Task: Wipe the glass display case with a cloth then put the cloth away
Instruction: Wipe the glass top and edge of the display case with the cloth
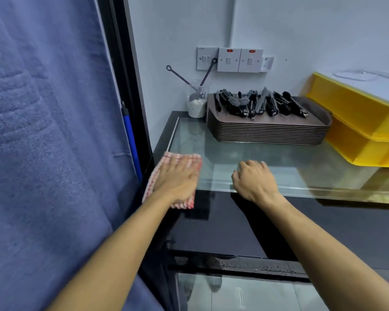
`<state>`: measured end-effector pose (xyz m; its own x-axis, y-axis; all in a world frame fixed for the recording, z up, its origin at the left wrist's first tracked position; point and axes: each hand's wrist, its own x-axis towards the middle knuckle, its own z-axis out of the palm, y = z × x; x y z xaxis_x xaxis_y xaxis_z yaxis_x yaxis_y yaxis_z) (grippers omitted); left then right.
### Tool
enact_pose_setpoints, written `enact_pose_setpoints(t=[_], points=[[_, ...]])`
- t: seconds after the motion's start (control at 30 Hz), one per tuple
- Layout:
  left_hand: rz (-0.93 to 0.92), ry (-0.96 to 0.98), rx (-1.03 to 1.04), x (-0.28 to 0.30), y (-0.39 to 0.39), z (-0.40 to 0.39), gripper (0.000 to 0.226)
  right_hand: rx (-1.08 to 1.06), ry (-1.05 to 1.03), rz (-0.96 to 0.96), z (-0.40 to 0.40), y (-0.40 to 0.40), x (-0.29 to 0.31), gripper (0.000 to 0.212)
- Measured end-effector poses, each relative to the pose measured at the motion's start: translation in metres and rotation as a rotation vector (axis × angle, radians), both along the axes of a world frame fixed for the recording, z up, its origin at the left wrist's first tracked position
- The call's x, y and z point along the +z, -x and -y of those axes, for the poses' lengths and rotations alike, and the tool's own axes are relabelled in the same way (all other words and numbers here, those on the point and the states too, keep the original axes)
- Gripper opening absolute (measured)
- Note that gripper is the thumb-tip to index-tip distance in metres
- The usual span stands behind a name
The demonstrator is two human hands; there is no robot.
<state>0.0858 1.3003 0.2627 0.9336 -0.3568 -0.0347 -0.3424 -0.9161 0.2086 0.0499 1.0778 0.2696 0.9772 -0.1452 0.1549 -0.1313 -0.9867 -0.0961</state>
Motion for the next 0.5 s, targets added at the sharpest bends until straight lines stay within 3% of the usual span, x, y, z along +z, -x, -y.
enact_pose_setpoints(t=[0.1,0.23,0.5], points=[[0.000,0.014,-0.132,-0.007,0.037,0.008,0.053,0.097,-0.130,0.049,-0.015,-0.021,0.014,0.038],[0.015,0.041,0.077,-0.001,-0.009,-0.012,0.060,0.168,-0.326,0.027,-0.036,-0.043,0.013,0.039],[-0.012,0.013,0.148,0.006,-0.097,-0.016,0.062,0.195,-0.247,-0.057,-0.043,-0.041,-0.008,0.054]])
